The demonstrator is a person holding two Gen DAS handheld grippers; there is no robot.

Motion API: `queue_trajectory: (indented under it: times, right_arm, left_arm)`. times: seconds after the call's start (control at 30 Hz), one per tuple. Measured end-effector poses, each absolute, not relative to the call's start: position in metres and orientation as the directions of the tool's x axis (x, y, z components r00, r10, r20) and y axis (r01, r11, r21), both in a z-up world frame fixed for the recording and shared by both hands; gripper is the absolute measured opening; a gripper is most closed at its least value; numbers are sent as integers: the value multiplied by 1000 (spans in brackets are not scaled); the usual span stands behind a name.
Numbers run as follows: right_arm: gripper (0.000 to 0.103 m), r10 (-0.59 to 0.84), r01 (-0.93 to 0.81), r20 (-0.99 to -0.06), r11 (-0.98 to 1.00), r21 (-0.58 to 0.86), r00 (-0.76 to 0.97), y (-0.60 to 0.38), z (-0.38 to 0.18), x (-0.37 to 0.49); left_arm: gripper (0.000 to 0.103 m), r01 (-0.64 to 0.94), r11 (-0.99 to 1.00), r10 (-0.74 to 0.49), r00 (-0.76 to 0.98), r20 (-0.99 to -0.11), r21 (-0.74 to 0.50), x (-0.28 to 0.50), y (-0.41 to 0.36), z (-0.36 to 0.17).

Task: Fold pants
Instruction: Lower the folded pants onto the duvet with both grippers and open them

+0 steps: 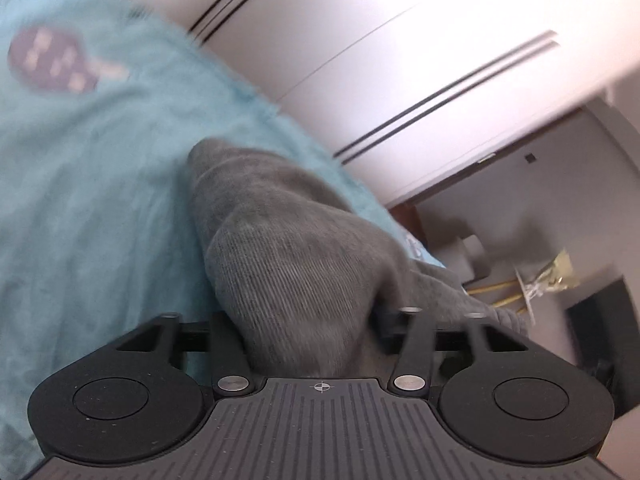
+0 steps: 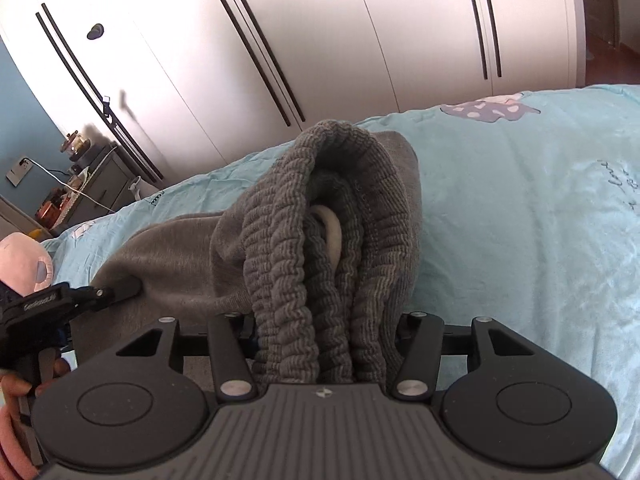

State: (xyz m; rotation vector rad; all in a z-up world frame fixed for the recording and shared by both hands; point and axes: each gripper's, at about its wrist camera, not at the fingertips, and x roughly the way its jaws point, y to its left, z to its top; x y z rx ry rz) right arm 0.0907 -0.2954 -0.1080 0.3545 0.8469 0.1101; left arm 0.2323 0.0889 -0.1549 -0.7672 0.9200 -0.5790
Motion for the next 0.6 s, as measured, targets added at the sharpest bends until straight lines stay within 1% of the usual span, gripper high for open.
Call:
queue_trajectory:
  times: [0.1,0.13,0.17,0.2,0.27,0.33,0.37,0.4,0.43,0.47,0.5,0.53,0.57,0.6]
  right_arm:
    - [52,236,52,-716,933,355,657,-295,-108,87]
    - [52,238,54,-713,931,361,659,-295,-107,87]
    - [52,241,53,-711,929,365,661,-295,-107,89]
    - [52,243,51,-706,929,367,666,-295,-106,87]
    - [51,245,44,-695,928,370,676,-294,-102,83]
    - [51,258,29,-656,919,393,709,-296,-97,75]
    - [51,262,18,-634,917,399,728,-298,-95,69]
    - [51,259,22,-621,913,407,740,-301,-95,65]
    - [51,252,30,-617,912,408,745,-306,-97,63]
    - [54,231,38,-622,921,388,748,-309,-101,62]
    - [65,206,54,-638,931,362,742,-313,-108,63]
    - [73,178,87,-678,937,338,713,-316,-115,67]
    - [83,111,153,-729,946,285,676,-318,-119,71]
    - [83,51,204,-749,948,245,660,-321,-117,70]
  left_arm:
    - [64,64,541,-755,477,-450,-838,246,96,-168]
    - [61,65,531,-754,491,-436,-845,248,97,-169]
    - [47,85,537,-747,510,-426,-840,247,97,-166]
    - [38,130,563,-735,530,-423,-816,244,93,-158]
    - [36,235,605,-719,572,-395,-761,232,84,-139]
    - [36,330,629,-715,601,-357,-704,223,74,-124]
    - [37,341,654,-700,612,-369,-675,222,69,-121]
    - [46,335,688,-674,624,-395,-644,223,65,-122]
    - [56,298,748,-620,634,-462,-593,226,60,-127]
    - [77,229,816,-539,632,-557,-530,230,55,-132]
    - [86,158,884,-433,630,-645,-439,231,52,-136]
    - [88,131,920,-363,636,-681,-369,231,52,-136]
    - [89,127,923,-356,642,-679,-363,229,56,-131]
    - [88,107,927,-338,652,-679,-359,226,60,-124]
